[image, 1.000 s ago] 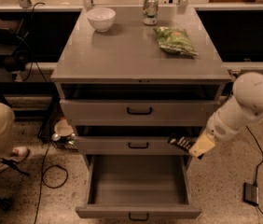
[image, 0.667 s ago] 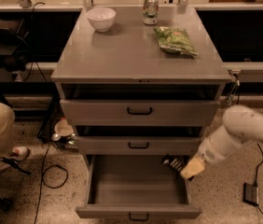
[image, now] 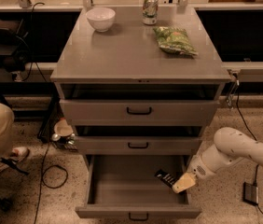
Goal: Place rxbar chocolate into bottom drawer
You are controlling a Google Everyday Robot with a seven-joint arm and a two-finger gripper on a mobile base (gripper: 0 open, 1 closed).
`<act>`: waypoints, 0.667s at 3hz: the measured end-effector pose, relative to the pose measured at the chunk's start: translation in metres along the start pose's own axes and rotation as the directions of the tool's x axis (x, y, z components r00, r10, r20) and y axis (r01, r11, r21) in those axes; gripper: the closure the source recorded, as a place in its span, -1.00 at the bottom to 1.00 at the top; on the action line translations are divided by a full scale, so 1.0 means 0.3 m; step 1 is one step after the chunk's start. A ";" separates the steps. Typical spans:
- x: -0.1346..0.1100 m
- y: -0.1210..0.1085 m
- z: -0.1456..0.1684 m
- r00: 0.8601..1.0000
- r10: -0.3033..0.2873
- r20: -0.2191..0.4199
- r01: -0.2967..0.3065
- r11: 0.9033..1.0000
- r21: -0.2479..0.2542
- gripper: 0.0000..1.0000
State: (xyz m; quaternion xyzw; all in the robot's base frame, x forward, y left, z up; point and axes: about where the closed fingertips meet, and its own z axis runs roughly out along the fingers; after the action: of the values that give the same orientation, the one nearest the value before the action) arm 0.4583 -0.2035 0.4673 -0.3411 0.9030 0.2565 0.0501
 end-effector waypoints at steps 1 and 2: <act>0.012 -0.027 0.047 1.000 0.021 0.008 -0.021 1.000 -0.015 1.00; 0.019 -0.095 0.193 0.997 0.070 0.042 -0.066 0.995 -0.080 1.00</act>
Offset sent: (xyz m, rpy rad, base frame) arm 0.0261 0.0159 -0.1402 0.1954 0.1094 -0.1296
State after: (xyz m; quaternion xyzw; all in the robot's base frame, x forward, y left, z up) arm 0.4673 -0.1963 0.4034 -0.3061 0.9019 0.3009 0.0480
